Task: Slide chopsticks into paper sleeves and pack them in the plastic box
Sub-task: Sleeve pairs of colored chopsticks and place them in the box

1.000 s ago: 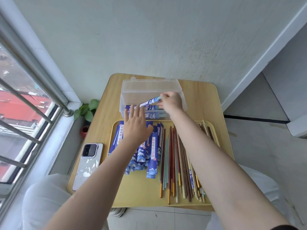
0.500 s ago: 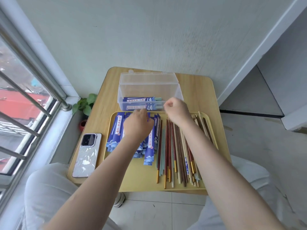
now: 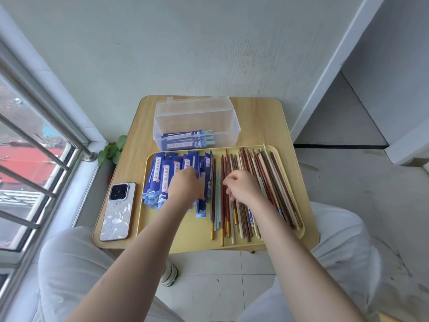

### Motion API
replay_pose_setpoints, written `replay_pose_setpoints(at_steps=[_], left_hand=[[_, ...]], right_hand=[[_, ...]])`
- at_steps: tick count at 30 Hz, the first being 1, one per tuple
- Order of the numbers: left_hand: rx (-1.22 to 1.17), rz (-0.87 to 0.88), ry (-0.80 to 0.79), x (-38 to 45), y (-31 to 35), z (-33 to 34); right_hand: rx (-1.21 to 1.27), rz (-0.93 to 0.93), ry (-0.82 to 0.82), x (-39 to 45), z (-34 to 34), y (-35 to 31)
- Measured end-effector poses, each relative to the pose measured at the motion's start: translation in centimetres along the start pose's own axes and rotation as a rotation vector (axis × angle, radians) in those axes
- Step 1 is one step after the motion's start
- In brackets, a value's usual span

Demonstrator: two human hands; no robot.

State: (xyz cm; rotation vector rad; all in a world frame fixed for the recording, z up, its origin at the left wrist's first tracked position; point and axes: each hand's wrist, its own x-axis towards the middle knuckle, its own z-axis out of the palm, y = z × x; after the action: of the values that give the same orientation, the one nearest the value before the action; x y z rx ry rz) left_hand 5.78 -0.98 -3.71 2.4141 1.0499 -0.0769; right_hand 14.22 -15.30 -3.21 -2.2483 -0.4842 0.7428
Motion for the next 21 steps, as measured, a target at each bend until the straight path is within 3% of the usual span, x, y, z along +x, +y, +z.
replay_pose_setpoints(at_steps=[3, 6, 10, 17, 21], left_hand=[[-0.088, -0.012, 0.115, -0.5, -0.4, -0.7], [-0.39, -0.071, 0.129, -0.9, -0.7, -1.6], [-0.989, -0.252, -0.152, -2.1, -0.6, -2.0], [-1.094, -0.358, -0.505, -4.7, 0.1, -0.1], [-1.292, -0.384, -0.578, -5.0, 0.6, 1.2]], right_hand=[[0.02, -0.029, 0.039, -0.2, -0.1, 0.0], [-0.106, -0.083, 0.046, -0.2, 0.2, -0.2], [-0.359, -0.116, -0.049, 0.2, 1.5, -0.4], [-0.618, -0.057, -0.175, 2.7, 0.5, -2.9], [-0.676, 0.002, -0.239, 3.5, -0.1, -3.9]])
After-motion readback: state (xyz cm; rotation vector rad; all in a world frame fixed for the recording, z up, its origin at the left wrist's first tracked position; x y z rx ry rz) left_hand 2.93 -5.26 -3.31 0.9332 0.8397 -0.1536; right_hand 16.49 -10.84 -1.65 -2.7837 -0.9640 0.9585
